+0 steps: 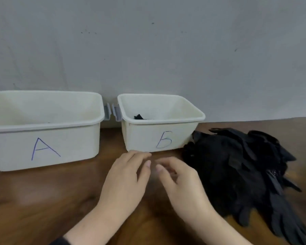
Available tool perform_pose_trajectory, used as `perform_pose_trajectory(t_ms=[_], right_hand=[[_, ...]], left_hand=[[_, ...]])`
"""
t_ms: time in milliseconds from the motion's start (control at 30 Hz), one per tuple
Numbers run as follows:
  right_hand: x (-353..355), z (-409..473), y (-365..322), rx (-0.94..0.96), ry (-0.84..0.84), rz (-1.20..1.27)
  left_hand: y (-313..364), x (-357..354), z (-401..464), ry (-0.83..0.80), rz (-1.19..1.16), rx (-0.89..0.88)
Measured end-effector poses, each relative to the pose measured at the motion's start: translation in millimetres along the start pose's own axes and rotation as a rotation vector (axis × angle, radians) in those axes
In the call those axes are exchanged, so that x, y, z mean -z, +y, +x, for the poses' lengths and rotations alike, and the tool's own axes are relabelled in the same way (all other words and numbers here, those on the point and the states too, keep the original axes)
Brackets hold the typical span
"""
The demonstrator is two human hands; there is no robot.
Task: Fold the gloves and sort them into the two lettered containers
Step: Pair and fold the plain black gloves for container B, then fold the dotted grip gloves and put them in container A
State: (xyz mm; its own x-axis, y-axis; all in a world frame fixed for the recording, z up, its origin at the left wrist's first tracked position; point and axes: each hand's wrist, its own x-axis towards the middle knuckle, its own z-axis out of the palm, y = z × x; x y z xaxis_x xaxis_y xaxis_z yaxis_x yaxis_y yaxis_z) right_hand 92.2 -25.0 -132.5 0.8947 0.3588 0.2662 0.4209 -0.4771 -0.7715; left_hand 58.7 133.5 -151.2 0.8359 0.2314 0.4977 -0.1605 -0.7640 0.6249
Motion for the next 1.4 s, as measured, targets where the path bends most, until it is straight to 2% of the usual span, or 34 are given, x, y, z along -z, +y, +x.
perform_pose_trajectory(t_ms=[67, 167, 467, 633, 700, 800, 1000, 1100, 1300, 1400], right_hand=[[-3.6, -36.6, 23.9, -0.038, -0.042, -0.072], [6.7, -63.0, 39.0, -0.02, -0.029, -0.112], [17.1, -79.1, 49.7, 0.007, 0.096, -0.079], [47.7, -70.1, 26.3, 0.244, 0.18, -0.169], [75.1, -50.7, 14.9, 0.285, 0.214, -0.26], [115.9, -6.6, 12.0, 0.219, 0.151, -0.51], [159.6, 66.0, 37.2, -0.055, -0.106, -1.083], [158.5, 77.8, 44.9, -0.096, -0.167, -1.131], [145.5, 83.4, 59.7, -0.009, -0.045, -1.227], [147.5, 84.8, 59.5, -0.024, -0.106, -1.191]], left_hand=[[0.5, -16.4, -20.7, -0.098, -0.024, 0.084], [12.3, -28.3, -39.8, -0.193, 0.004, 0.111], [37.6, -34.2, -80.9, -0.242, 0.087, 0.102], [37.2, -28.1, -87.1, -0.233, 0.077, 0.072], [34.9, -27.1, -87.6, -0.222, 0.062, 0.065], [33.6, -26.3, -87.2, -0.194, 0.044, 0.054], [33.1, -23.1, -85.1, -0.174, 0.052, 0.032], [32.3, -20.9, -84.4, -0.172, 0.037, 0.046], [30.3, -18.1, -83.6, -0.153, 0.016, 0.061], [29.8, -18.3, -82.9, -0.158, 0.012, 0.058]])
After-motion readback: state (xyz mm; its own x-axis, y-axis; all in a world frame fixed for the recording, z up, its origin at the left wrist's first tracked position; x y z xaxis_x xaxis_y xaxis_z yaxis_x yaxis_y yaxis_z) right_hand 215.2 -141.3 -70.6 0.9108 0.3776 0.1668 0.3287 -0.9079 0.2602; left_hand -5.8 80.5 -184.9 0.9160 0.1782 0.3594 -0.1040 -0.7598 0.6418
